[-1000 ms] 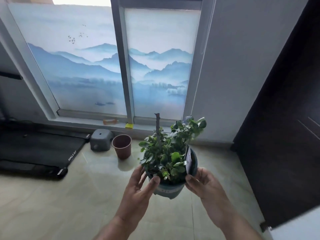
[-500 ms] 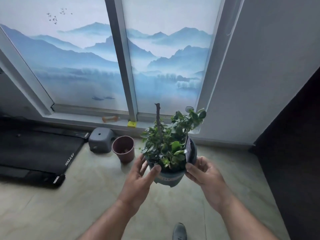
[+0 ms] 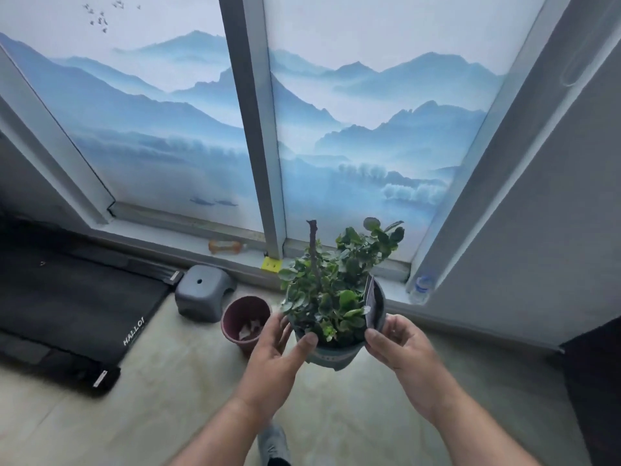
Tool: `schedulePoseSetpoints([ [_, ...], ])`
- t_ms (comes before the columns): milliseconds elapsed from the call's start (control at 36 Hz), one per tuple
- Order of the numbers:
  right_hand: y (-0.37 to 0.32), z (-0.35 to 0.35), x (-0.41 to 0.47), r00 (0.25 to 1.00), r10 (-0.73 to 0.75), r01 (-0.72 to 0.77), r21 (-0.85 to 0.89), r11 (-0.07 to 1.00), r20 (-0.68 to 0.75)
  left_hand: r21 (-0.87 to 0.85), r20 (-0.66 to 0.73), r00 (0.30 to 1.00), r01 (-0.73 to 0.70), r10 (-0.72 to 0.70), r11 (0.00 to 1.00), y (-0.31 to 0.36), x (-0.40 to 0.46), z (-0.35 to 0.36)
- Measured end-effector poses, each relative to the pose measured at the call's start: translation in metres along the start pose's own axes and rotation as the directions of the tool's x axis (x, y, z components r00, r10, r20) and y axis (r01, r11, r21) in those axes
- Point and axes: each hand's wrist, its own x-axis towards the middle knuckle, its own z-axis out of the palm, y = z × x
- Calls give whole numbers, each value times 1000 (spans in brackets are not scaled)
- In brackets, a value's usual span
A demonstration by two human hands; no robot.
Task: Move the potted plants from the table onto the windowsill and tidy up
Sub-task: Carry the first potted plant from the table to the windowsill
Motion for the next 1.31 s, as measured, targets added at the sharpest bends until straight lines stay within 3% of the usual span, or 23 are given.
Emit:
schedulePoseSetpoints([
  [167, -4, 21, 112, 1000, 19, -20, -53, 998, -22, -32, 32, 998, 55, -54, 998, -8, 116, -34],
  [222, 10, 23, 175, 999, 32, -35, -76, 996, -43, -10, 54, 995, 79, -78, 997, -26, 180, -54],
  [306, 4, 28, 199, 996, 62, -68, -99, 993, -59, 53, 66, 994, 87, -90, 995, -23, 208, -63],
  [445, 52, 22, 321, 992, 98, -107, -120, 987, -84, 134, 60, 985, 155, -164, 979, -80, 325, -88],
  [750, 217, -17, 570, 987, 157, -158, -179, 971, -16, 92, -22, 967, 253, -252, 963, -274, 530, -132],
  [972, 307, -36, 697, 984, 173, -162, -216, 963, 34, 24, -122, 943, 315, -310, 949, -390, 630, -151],
  [1306, 376, -33, 788, 968, 252, -233, -348, 908, 10, 27, -239, 892, 400, -382, 916, -462, 693, -180],
])
